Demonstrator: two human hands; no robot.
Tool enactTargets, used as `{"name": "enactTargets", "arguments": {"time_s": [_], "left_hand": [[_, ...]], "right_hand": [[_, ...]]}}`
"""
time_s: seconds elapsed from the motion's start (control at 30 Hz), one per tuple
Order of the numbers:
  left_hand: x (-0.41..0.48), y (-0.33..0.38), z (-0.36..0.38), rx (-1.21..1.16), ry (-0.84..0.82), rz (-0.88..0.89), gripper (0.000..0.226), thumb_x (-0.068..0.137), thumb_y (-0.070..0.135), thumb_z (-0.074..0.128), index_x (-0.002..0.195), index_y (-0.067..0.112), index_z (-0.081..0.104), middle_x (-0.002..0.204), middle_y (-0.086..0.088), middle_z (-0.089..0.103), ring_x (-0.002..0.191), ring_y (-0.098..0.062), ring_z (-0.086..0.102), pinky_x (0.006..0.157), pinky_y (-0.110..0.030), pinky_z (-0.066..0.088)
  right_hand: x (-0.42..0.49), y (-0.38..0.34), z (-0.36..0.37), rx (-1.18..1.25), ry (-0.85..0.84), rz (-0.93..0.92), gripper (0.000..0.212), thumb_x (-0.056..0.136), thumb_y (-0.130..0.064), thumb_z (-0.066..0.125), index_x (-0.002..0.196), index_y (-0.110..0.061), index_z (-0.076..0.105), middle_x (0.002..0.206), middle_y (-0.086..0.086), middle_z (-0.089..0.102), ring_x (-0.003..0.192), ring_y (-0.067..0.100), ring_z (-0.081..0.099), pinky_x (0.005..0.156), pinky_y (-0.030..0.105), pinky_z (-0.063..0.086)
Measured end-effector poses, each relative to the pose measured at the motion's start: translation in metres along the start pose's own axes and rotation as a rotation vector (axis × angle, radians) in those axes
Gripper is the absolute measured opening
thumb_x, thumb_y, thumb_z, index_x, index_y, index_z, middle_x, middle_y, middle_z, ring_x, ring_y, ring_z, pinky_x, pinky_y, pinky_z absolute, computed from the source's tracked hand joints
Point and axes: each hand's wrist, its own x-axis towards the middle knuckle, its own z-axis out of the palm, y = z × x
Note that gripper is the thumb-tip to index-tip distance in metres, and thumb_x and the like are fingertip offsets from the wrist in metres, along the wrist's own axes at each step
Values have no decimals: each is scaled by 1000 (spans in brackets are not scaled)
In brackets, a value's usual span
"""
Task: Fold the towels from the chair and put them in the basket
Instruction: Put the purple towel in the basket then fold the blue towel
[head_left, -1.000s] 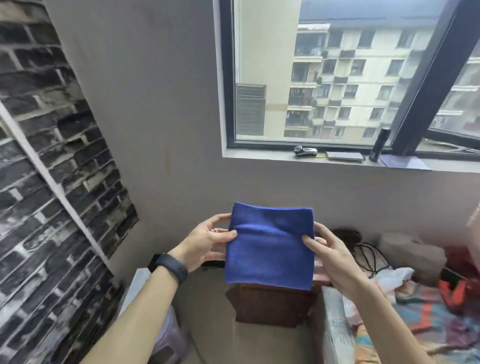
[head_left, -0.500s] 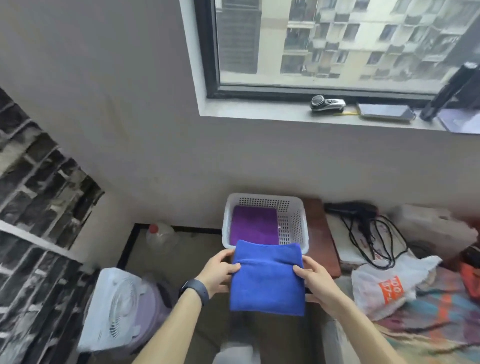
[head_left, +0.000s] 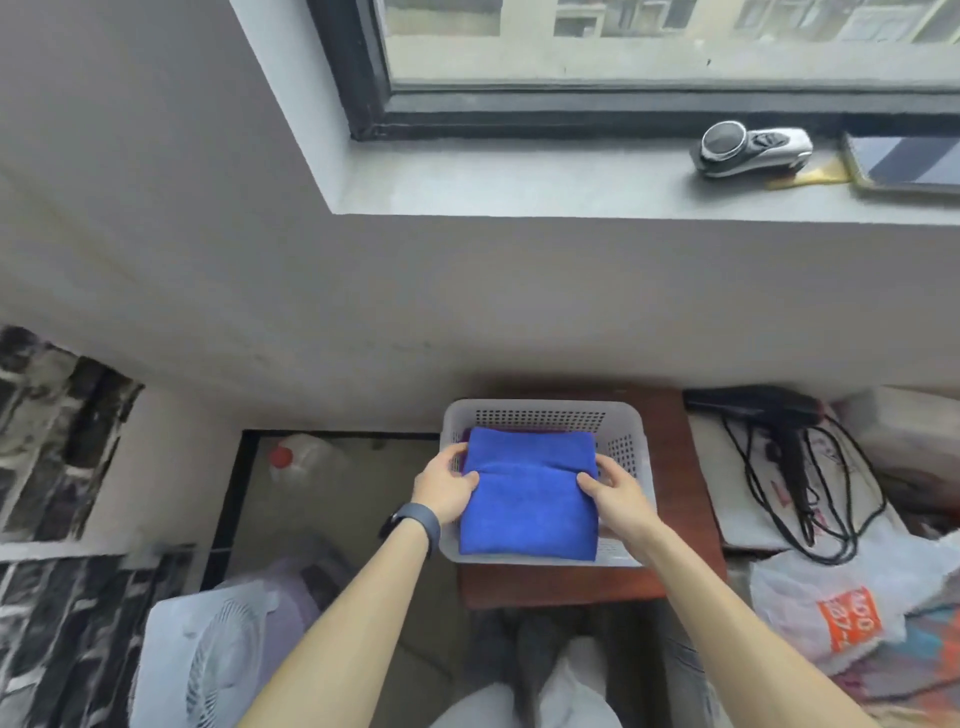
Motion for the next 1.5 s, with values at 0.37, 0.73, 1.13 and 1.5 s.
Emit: {"name": "enactTargets", "arguments": {"time_s": [0.37, 0.73, 1.13, 1.5], "left_hand": [[43, 6, 21, 553, 177, -17, 43, 93, 34, 49, 135, 38, 42, 117, -10, 64, 103, -35, 62, 82, -38, 52], [36, -32, 47, 1098, 283, 641, 60, 84, 41, 60, 139, 17, 52, 142, -10, 53, 134, -29, 46, 112, -49, 33], [80, -44, 41, 1475, 62, 511, 93, 86, 80, 6, 151, 21, -23, 157, -22, -23, 147, -37, -23, 111, -56, -26], [97, -48, 58, 1618, 96, 388, 90, 86, 79, 0, 144, 20, -33, 150, -26, -36, 132, -44, -40, 105, -61, -31]], "right_hand": [[67, 21, 13, -135, 0, 20, 42, 103, -27, 51, 145, -24, 46, 132, 0, 62, 118, 24, 61, 98, 47, 53], [54, 48, 29, -175, 361, -283, 44, 91, -22, 64, 135, -27, 55, 136, -7, 55, 124, 11, 51, 107, 40, 45], [93, 79, 48, -1106, 174, -500, 65, 99, -59, 31, 158, -37, 15, 168, -6, 3, 154, 13, -5, 122, 55, 6], [105, 84, 54, -1197, 137, -394, 64, 100, -61, 17, 155, -40, -8, 164, -9, -18, 152, 13, -17, 118, 57, -10]]}}
